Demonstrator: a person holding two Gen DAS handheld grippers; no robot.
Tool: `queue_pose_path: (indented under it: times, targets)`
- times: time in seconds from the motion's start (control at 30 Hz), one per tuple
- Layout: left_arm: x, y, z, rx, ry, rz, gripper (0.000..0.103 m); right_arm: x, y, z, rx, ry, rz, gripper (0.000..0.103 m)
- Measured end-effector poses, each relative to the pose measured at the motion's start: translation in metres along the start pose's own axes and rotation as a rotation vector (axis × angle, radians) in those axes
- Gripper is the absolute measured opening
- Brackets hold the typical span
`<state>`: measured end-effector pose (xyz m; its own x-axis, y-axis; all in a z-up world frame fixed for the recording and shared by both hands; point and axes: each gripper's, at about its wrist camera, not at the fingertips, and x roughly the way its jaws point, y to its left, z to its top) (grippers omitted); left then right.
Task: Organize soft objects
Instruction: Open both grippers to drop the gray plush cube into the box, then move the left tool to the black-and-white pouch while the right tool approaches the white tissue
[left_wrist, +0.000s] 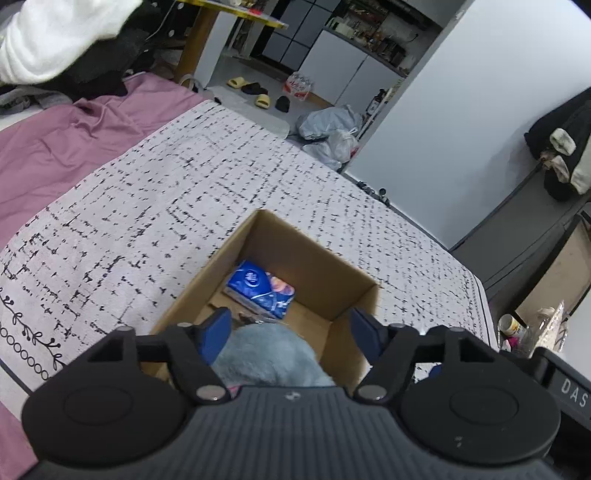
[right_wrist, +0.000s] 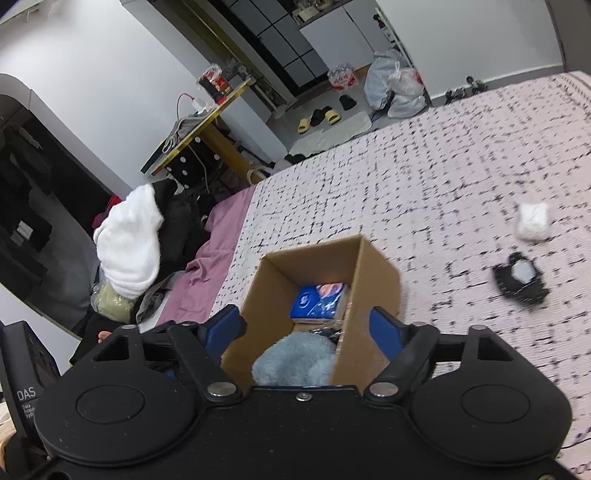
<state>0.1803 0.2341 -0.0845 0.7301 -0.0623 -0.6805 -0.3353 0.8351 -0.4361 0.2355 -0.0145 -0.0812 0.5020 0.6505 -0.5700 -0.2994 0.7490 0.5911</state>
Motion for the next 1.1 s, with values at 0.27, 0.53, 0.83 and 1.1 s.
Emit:
queue_pose_path:
  times: [0.27, 0.53, 0.83, 1.1]
  targets:
    - [-0.003, -0.034, -0.010, 0.065, 0.022, 0.020, 0.083, -0.033, -0.025, 0.006, -0.015, -0.036, -0.055, 0.086]
    - [-0.002, -0.068, -0.029, 0.146, 0.009, 0.039, 0.090, -0.062, -0.054, 0.006, -0.050, -0.058, -0.103, 0.103]
    - [0.004, -0.100, -0.047, 0.210, 0.043, 0.042, 0.091, -0.081, -0.081, 0.004, -0.055, -0.042, -0.128, 0.103]
    - [0.006, -0.123, -0.049, 0.231, 0.034, 0.056, 0.091, -0.097, -0.101, 0.013, -0.040, -0.028, -0.116, 0.103]
